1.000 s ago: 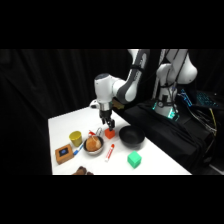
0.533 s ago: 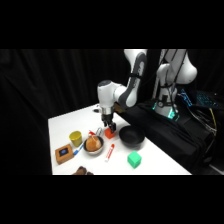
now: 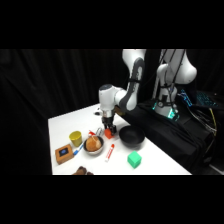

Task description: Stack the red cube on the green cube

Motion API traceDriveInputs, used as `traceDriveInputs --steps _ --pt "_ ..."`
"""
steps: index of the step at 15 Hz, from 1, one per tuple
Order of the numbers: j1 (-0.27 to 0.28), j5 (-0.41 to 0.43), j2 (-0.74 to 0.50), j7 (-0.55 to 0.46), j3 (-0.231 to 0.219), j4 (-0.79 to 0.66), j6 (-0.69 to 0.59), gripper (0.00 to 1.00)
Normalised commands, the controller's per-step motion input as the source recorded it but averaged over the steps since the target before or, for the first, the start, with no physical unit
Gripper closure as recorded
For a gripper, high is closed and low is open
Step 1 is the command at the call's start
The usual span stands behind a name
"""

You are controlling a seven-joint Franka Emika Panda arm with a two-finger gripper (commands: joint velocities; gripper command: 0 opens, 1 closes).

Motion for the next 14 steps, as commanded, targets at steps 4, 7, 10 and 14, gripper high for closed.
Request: traceDriveInputs --steps 4,7,10,14 --pt "-0.052 -0.038 -0.02 -0.07 0.045 -0.02 0.16 0.52" --pt "0.013 -0.08 -0.1 0.0 -0.017 -0.07 0.1 0.7" --pt "0.092 -0.099 -0.26 0.11 -0.076 -0.16 -0.04 0.74" --pt "0.103 -0.081 -0.42 0.13 -0.066 -0.18 -0.22 0.74"
